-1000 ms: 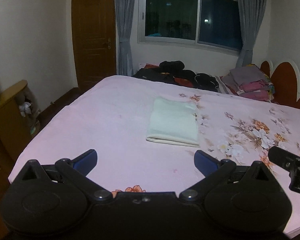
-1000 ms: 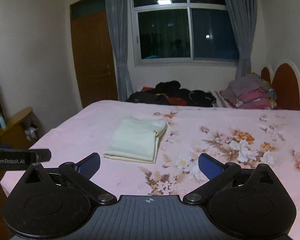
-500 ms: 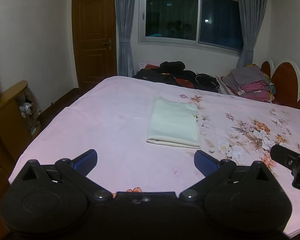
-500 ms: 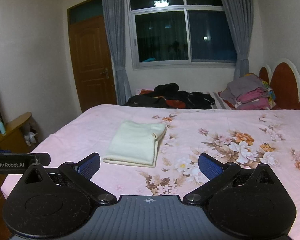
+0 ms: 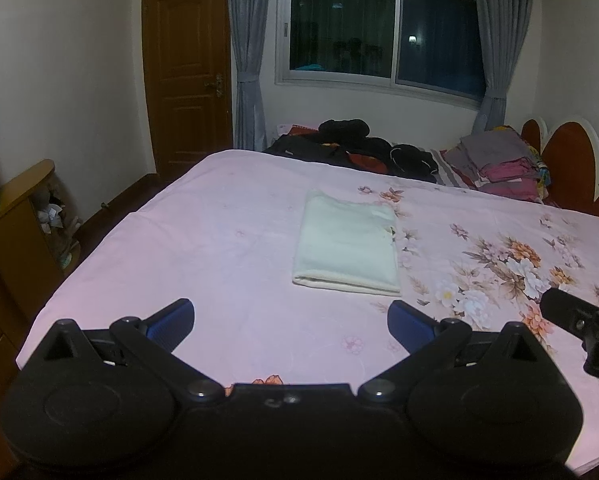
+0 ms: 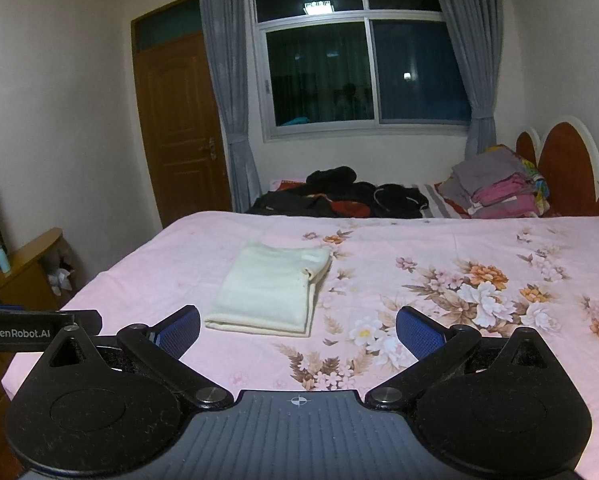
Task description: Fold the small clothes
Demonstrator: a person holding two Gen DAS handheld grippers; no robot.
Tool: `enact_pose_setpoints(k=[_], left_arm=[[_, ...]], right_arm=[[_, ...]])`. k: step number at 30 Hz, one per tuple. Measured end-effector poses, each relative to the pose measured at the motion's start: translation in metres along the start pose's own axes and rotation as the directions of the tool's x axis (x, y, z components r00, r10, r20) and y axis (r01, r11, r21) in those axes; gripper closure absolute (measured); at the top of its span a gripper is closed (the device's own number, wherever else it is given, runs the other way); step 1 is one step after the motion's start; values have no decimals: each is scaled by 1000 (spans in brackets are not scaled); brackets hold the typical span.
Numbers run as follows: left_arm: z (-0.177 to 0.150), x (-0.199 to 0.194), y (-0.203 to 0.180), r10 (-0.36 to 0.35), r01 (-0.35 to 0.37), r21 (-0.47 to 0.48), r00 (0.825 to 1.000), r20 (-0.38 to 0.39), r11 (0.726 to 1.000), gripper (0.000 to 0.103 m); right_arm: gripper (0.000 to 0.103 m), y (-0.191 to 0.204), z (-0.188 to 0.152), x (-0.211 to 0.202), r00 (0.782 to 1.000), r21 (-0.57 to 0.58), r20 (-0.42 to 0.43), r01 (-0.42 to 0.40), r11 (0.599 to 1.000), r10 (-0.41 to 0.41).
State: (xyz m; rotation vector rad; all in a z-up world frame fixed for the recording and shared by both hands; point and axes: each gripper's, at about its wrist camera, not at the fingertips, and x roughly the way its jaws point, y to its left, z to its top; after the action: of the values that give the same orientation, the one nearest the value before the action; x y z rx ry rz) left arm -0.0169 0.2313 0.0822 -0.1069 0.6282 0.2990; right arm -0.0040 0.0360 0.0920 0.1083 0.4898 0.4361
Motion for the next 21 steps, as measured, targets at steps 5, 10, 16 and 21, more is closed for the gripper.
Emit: enact_pose_setpoints(k=[5,10,16,21], left_arm=[[1,4,0,5,-5,1,1000,-6,1000,0],[1,5,0,6,-6,1,1000,-2,1000,0],[1,9,-2,-1,1,2,1000,-13,1000,0],[3,13,-3,-2,2,7,1000,-18,1000,0]], right_arm=[[0,3,0,3,1000,-1,-4,-2,1000,2],[0,6,-1,5,1000,-1,-5,-5,1000,5],[0,6,-2,9,1000,-1,-11,-9,1000,9],[0,6,-3,10,1000,0,-15,-8,1000,8]])
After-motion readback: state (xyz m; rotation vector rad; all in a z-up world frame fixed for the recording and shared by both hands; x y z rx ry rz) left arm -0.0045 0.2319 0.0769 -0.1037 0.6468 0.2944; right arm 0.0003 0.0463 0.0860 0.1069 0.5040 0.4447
